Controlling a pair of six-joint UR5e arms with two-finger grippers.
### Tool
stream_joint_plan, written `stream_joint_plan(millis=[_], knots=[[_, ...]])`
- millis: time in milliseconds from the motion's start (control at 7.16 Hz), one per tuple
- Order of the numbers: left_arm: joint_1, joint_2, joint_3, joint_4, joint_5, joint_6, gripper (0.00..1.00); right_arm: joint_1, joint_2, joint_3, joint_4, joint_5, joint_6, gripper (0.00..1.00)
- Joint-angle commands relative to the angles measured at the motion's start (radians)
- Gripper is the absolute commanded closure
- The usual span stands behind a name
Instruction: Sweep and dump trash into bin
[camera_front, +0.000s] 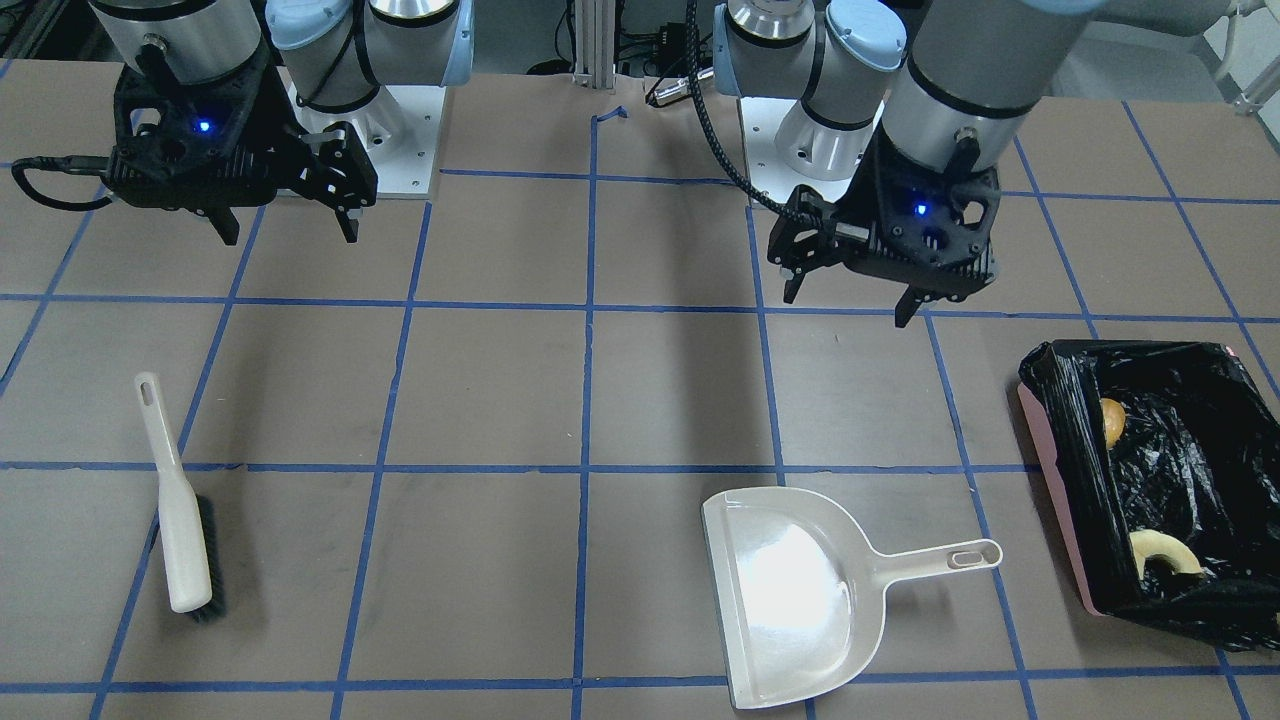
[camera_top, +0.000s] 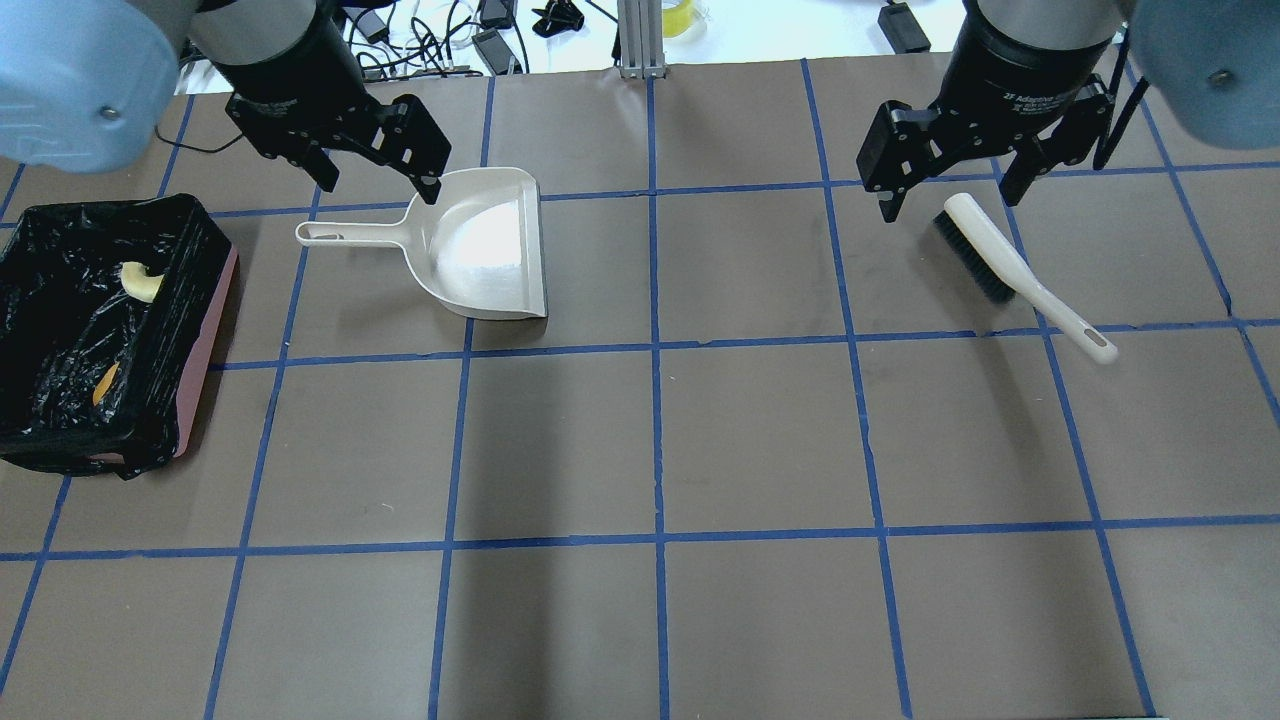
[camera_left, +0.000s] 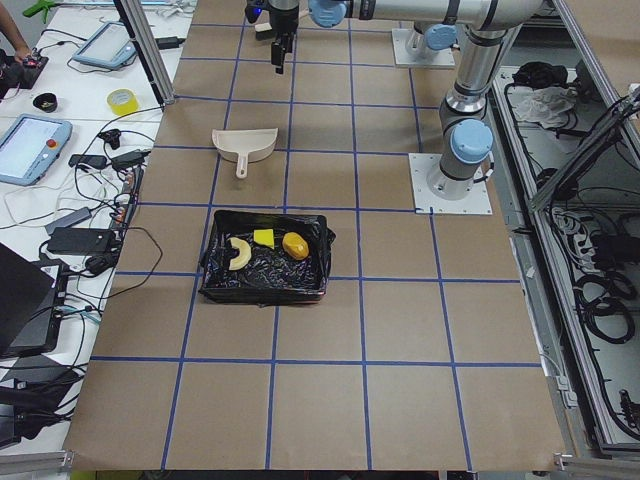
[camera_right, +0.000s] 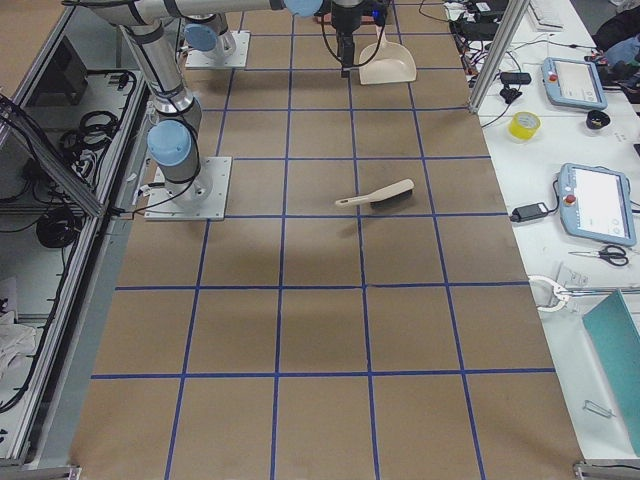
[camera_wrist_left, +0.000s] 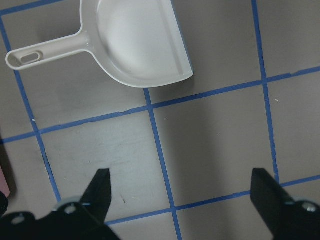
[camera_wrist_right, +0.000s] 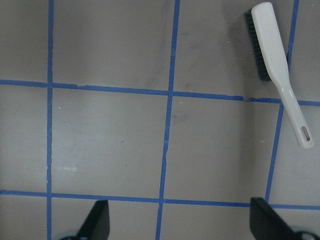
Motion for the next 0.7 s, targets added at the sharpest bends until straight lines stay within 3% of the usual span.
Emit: stream_joint_plan(millis=[0, 559], knots=[[0.0, 0.054, -0.048, -0.006, 0.007, -0.09, 0.0, 0.0, -0.005, 0.001, 0.034, -0.007, -0.001, 0.0], [0.011, 0.078, -0.065, 0.005, 0.005, -0.078, 0.0, 0.0, -0.011, 0.001, 0.026, -0.007, -0.006, 0.0]])
